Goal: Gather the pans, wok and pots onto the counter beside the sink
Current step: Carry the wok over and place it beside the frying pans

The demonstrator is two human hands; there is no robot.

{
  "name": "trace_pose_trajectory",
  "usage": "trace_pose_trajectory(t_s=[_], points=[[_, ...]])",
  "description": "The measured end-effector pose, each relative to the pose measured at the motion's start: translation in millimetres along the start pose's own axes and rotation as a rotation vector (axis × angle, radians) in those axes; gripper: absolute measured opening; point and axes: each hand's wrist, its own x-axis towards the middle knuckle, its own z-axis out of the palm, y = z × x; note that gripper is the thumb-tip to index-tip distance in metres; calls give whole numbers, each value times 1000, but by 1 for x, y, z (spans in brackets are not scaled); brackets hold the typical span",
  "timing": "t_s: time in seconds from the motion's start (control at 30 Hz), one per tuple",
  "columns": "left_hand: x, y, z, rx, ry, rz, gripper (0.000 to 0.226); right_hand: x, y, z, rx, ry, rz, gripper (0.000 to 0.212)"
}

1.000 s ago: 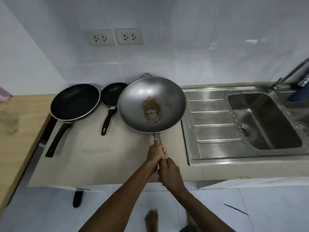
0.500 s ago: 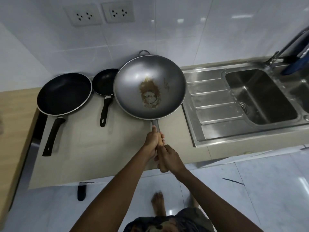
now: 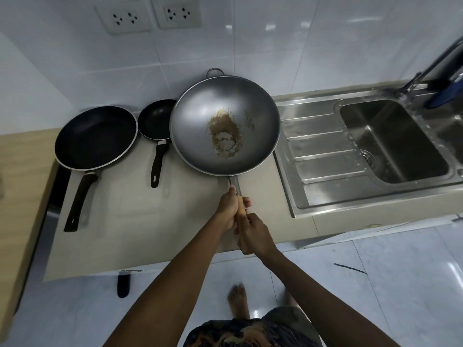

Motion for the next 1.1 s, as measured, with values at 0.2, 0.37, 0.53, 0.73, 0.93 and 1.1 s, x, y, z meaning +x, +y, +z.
trace_pose_trajectory(t_s=[0.2,0.37,0.53,0.73,0.93,1.1], points=[[-1,-1,-1,7,6,-15,69,7,5,0,24,-40,-8,46],[-4,-1,-5,2,7,-11,66,10,7,2,-19,-44,-31,48],[-7,0,-6,-4,-1,-10,67,7,4,2,-21,-52,-37,47],[-12,-1,-5,32,14,11,67,2,2,-2,-30,-45,-60,49],[-34,-6,-14,177,47,117,60,-8,5,-15,-183,-40,-173,49],[-56,-13,-22,337,103,231,56,-16,10,-28,-268,-66,-232,46]])
